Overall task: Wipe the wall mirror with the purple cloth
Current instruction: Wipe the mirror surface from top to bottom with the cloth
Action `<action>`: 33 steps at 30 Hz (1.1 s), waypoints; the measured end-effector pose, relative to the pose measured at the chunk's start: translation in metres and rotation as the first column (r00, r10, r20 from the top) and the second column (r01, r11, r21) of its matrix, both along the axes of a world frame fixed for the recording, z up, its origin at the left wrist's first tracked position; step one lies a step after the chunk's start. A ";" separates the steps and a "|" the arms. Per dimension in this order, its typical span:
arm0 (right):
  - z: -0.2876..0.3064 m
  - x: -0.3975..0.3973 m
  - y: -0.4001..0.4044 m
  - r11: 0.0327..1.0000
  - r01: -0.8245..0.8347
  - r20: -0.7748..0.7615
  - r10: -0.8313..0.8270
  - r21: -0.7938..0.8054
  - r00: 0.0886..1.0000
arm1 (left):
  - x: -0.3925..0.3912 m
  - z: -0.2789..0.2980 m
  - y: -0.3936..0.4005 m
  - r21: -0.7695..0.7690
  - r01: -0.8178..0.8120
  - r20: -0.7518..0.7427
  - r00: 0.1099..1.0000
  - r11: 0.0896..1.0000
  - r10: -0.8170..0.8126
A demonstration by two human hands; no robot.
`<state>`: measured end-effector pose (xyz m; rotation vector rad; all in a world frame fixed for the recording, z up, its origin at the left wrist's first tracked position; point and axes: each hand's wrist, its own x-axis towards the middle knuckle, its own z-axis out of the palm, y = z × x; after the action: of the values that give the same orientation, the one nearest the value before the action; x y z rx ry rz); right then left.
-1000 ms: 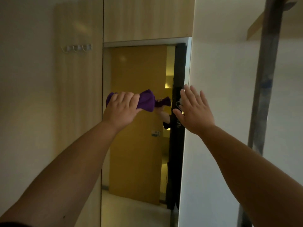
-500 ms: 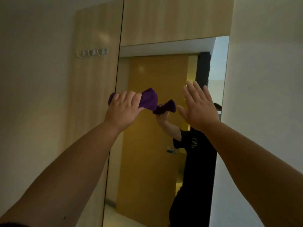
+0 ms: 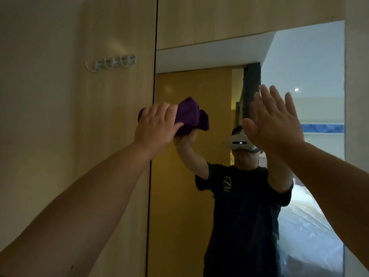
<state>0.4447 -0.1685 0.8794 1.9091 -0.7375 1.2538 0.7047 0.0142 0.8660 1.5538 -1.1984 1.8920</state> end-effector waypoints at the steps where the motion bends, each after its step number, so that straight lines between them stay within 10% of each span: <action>1: 0.002 0.003 -0.003 1.000 0.015 -0.004 -0.015 -0.009 1.000 | 0.006 0.009 -0.002 -0.013 0.010 -0.004 1.000 1.000 -0.010; 20: 0.024 0.064 -0.018 0.990 0.044 0.007 -0.043 -0.131 0.999 | 0.053 0.150 -0.055 -0.169 0.074 -0.138 0.986 0.983 -0.098; 27: 0.025 0.063 -0.020 0.986 0.035 0.014 -0.033 -0.162 0.999 | 0.053 0.202 -0.060 0.059 0.140 -0.248 0.961 0.988 -0.121; 33: 0.024 0.061 -0.020 0.987 0.001 -0.002 -0.001 -0.160 1.000 | 0.061 0.139 -0.061 0.163 0.171 -0.223 0.966 0.972 -0.133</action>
<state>0.5059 -0.1887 0.9031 1.7794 -0.6175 1.2713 0.7661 -0.0466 1.0053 1.6553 -1.3815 1.5140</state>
